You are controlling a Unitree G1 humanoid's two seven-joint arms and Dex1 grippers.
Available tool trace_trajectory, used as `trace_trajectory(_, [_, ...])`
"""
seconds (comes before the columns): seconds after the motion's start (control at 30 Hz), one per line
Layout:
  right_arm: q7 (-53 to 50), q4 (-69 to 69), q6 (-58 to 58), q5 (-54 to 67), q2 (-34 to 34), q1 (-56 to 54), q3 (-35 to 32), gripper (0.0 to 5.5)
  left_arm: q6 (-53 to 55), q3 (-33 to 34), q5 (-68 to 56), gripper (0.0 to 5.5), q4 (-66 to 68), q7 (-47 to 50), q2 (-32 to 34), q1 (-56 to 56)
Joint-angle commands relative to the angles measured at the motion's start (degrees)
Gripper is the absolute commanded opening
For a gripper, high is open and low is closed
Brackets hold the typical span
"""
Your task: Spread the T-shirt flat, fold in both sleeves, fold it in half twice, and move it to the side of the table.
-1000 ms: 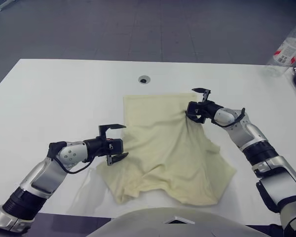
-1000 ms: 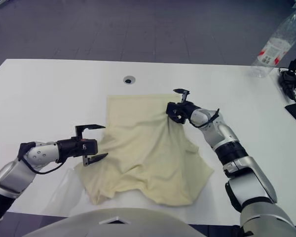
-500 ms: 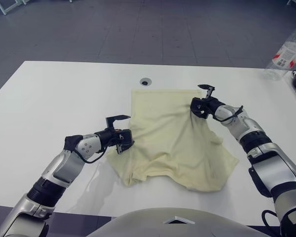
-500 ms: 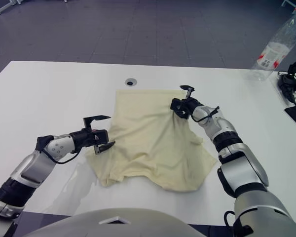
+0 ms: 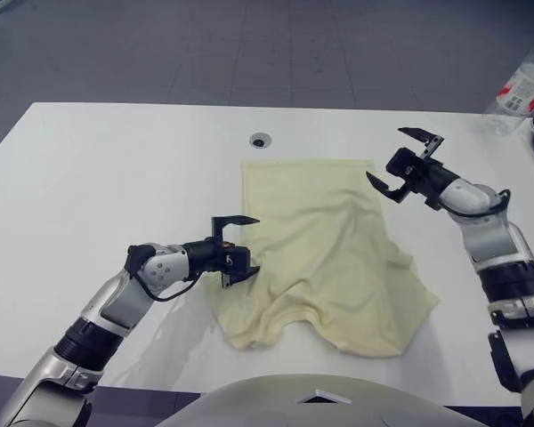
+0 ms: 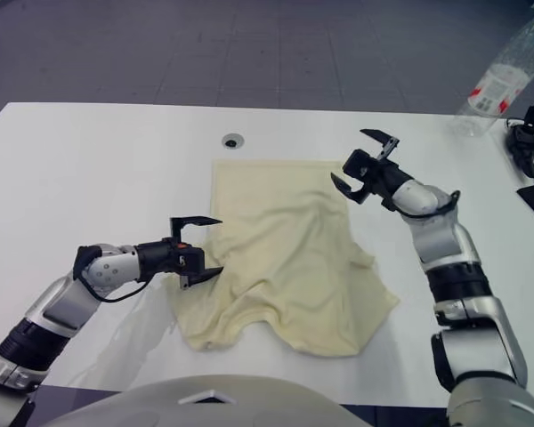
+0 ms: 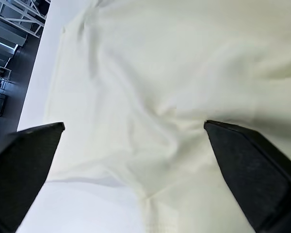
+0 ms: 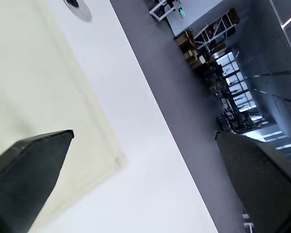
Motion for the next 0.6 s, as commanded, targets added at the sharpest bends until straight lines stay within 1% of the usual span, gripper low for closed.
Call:
trace_trajectory(0.03, [5.28,-13.20,5.42,4.71,-3.14,7.98,-4.17,5.40,1.12,1.70,-1.28,5.36,-4.03,-2.37,2.52,2.90])
trace_trajectory(0.13, [9.99,-21.81,9.21,9.26,-4.95,13.69,-6.59,5.40,1.71,3.06,-0.79,5.36,-4.60,-2.20,3.08,3.29])
trace_trajectory(0.27, [19.59,-32.01,9.75,12.73,-11.49,27.18,-7.38,5.40,1.04,4.45,2.71,5.36,-0.94,-0.54,4.39,2.18])
trace_trajectory(0.4, [24.67,-33.68,8.76,9.85,-17.24,36.16,-7.39,5.40,-0.42,5.09,6.79,5.36,2.11,2.39,4.57,1.38])
trace_trajectory(0.47, [26.66,-35.42,8.56,9.85,-18.75,39.33,-7.50,5.40,-1.45,4.82,8.08,5.36,3.61,3.67,4.24,0.83])
trace_trajectory(0.53, [27.69,-36.74,8.50,9.38,-19.40,40.45,-6.51,5.40,-2.01,4.83,8.18,5.36,3.85,4.25,4.09,1.04])
trace_trajectory(0.6, [27.52,-36.44,7.14,5.56,-19.96,40.83,-4.07,5.40,-2.24,4.95,8.54,5.36,3.98,4.86,4.13,1.28])
